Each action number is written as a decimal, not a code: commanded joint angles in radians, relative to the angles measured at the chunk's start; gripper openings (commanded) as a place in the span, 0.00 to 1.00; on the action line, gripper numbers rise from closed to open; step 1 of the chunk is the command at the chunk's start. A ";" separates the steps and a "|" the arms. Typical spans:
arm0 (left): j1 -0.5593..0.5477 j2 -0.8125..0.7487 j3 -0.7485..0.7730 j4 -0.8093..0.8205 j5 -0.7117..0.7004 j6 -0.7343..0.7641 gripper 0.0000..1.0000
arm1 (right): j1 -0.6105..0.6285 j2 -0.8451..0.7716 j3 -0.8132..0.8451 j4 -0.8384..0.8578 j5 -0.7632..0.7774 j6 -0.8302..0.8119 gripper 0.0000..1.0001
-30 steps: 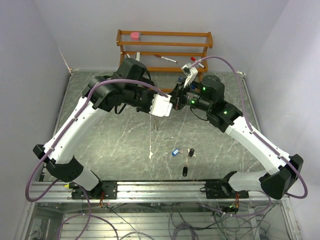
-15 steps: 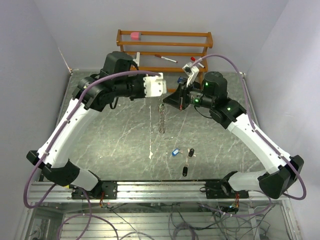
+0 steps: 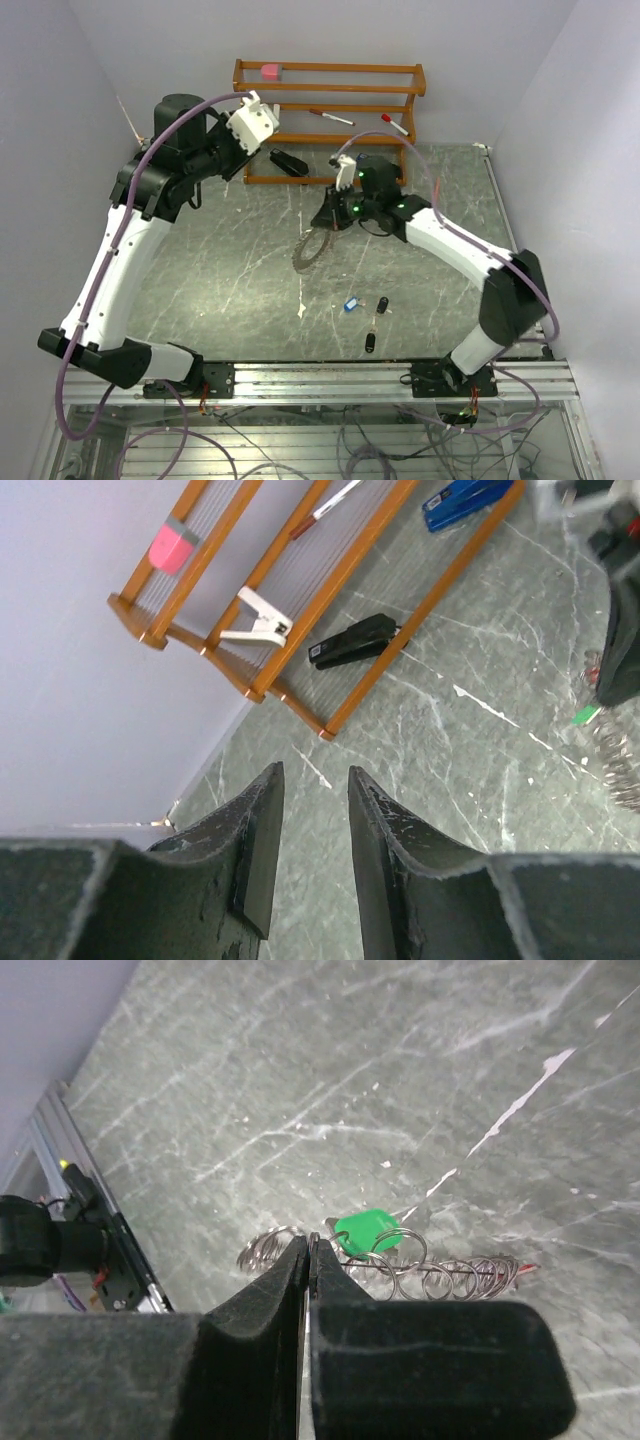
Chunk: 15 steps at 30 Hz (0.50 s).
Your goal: Put the keys on the keyring
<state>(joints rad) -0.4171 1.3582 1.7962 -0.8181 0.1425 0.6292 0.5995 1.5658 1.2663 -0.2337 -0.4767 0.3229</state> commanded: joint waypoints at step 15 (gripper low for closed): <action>0.100 -0.074 -0.039 0.064 -0.004 -0.103 0.43 | 0.117 0.529 0.348 0.290 -0.085 0.031 0.00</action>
<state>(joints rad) -0.3344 1.3041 1.7676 -0.7887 0.1425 0.5491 0.7029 2.0151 1.4528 -0.0063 -0.5411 0.3557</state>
